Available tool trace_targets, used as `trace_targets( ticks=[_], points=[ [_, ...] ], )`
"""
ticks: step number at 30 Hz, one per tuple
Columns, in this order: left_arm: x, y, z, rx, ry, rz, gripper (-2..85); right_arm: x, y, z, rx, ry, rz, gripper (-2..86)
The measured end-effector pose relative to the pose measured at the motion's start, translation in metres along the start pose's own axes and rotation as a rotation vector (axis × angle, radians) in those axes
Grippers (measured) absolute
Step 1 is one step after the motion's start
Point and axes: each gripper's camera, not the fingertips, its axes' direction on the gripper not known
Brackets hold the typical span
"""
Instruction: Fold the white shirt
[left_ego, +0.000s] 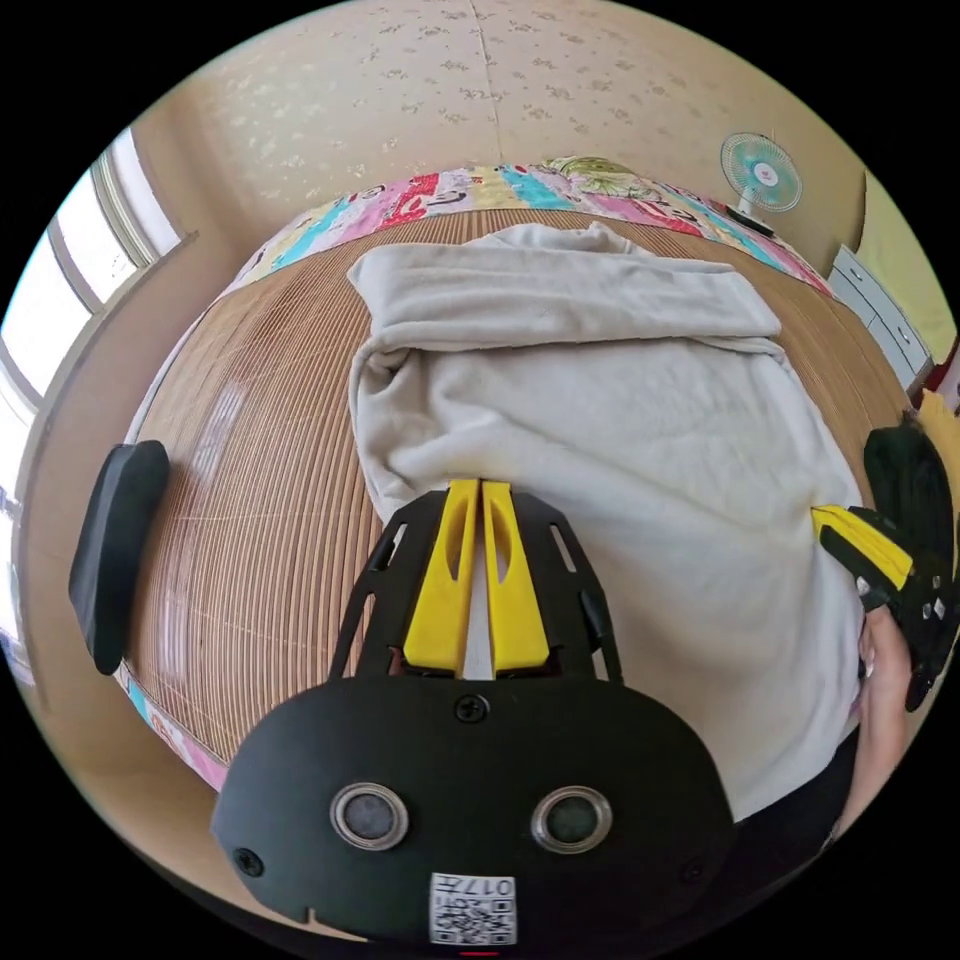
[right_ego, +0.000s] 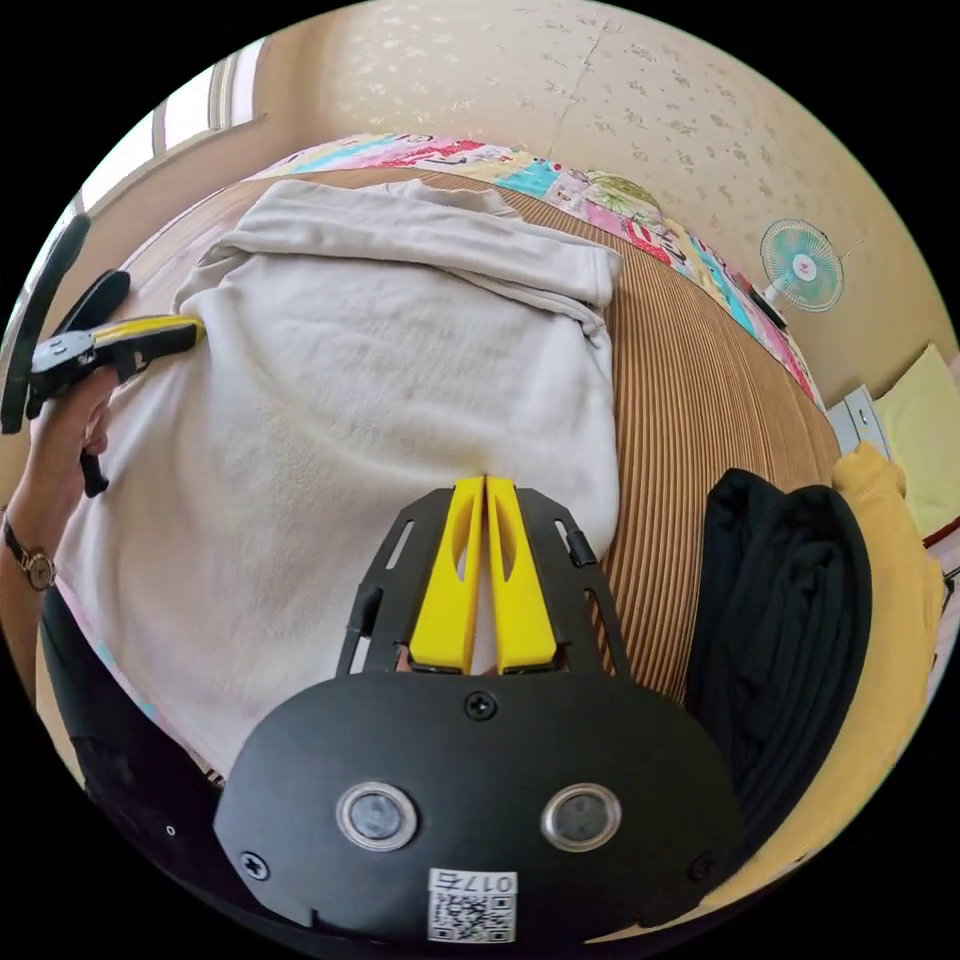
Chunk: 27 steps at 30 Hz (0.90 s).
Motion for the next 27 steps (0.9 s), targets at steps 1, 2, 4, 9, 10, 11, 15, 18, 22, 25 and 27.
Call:
trace_targets(
  ticks=[1, 2, 4, 9, 10, 11, 15, 18, 22, 25, 27],
  points=[
    [-0.008, -0.001, -0.001, 0.004, 0.026, -0.022, -0.9, 0.002, -0.004, 0.002, 0.001, -0.011, 0.012, 0.4],
    [-0.029, 0.001, -0.002, 0.011, 0.099, -0.070, -0.9, 0.007, -0.009, 0.004, 0.004, -0.032, 0.036, 0.4],
    [-0.066, 0.009, -0.008, 0.024, 0.227, -0.171, -0.8, 0.010, -0.010, 0.005, 0.012, -0.057, 0.060, 0.4],
    [-0.151, 0.112, -0.103, 0.239, 0.228, -0.263, 0.2, 0.005, -0.008, 0.001, 0.028, -0.053, 0.059, 0.4],
    [-0.159, 0.126, -0.113, 0.246, 0.226, -0.275, 1.1, 0.005, -0.008, 0.000, 0.028, -0.055, 0.060, 0.4],
    [-0.174, 0.154, -0.130, 0.244, 0.243, -0.307, 2.8, 0.006, -0.008, -0.001, 0.029, -0.061, 0.063, 0.4],
    [-0.197, 0.223, -0.152, 0.134, 0.338, -0.340, 8.2, 0.004, -0.010, -0.007, 0.030, -0.056, 0.062, 0.4],
    [-0.195, 0.242, -0.149, 0.054, 0.346, -0.321, 8.7, 0.004, -0.013, -0.012, 0.029, -0.057, 0.063, 0.4],
    [-0.197, 0.236, -0.144, -0.017, 0.412, -0.337, 4.8, 0.022, -0.017, -0.028, 0.012, -0.147, 0.096, 0.5],
    [-0.214, 0.228, -0.176, 0.066, 0.503, -0.284, 4.3, 0.050, -0.006, -0.062, -0.007, -0.219, 0.162, 0.5],
    [-0.236, 0.233, -0.214, 0.202, 0.535, -0.271, 4.0, 0.066, 0.019, -0.097, 0.018, -0.307, 0.153, 0.6]
  ],
)
